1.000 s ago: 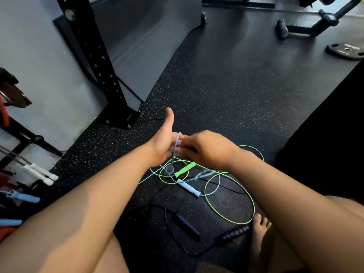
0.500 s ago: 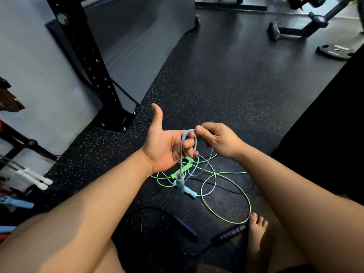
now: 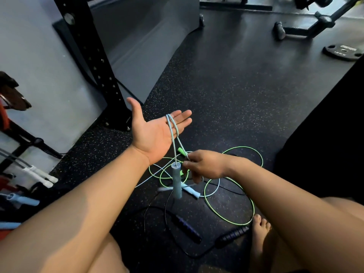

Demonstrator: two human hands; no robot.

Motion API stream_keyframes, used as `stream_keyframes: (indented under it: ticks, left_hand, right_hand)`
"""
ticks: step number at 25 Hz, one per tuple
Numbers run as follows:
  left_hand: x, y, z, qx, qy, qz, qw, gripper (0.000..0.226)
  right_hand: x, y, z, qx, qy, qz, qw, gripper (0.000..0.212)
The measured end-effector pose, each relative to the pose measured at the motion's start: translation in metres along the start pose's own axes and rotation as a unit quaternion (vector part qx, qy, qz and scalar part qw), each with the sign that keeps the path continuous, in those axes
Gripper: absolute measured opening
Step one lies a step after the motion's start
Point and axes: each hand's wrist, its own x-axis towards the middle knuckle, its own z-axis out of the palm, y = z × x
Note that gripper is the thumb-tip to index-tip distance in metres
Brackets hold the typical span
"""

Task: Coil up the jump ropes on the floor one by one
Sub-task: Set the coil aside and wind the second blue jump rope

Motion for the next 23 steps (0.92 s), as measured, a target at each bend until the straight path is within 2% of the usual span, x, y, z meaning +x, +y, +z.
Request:
stream_keyframes:
  ticks: [4,7,9,11,16,20,23]
  left_hand:
    - [0.005,-0.008,-0.005,0.137,0.055,-0.013,0.989,0.134]
    - [0.007,-0.019,-0.009,0.274,0.083,-0.046,0.957,0.126]
    - [0.003,-0.025,-0.006,0.321,0.068,-0.087,0.941,0.123]
    - [-0.003,-0.03,0.0,0.355,0.015,-0.126,0.926,0.128]
    - [-0.008,-0.034,0.014,0.319,-0.07,-0.181,0.927,0.129]
    - [-0.009,-0.025,0.022,0.281,-0.07,-0.18,0.94,0.114]
    - [-0.01,-0.019,0.024,0.196,-0.065,-0.155,0.966,0.11]
  right_hand:
    - [-0.009,-0.02,-0.007,-0.116,0.045,-0.044,0.991,0.037]
    - [-0.016,-0.029,-0.014,-0.181,0.082,-0.073,0.977,0.04]
    - [-0.017,-0.031,-0.02,-0.216,0.124,-0.111,0.962,0.036]
    - [-0.017,-0.028,-0.028,-0.218,0.165,-0.144,0.951,0.034]
    - [-0.015,-0.002,-0.052,-0.099,0.255,-0.131,0.953,0.032]
    - [-0.012,0.018,-0.058,0.029,0.288,-0.133,0.948,0.041]
    - [-0.008,0.027,-0.054,0.057,0.315,-0.113,0.941,0.05]
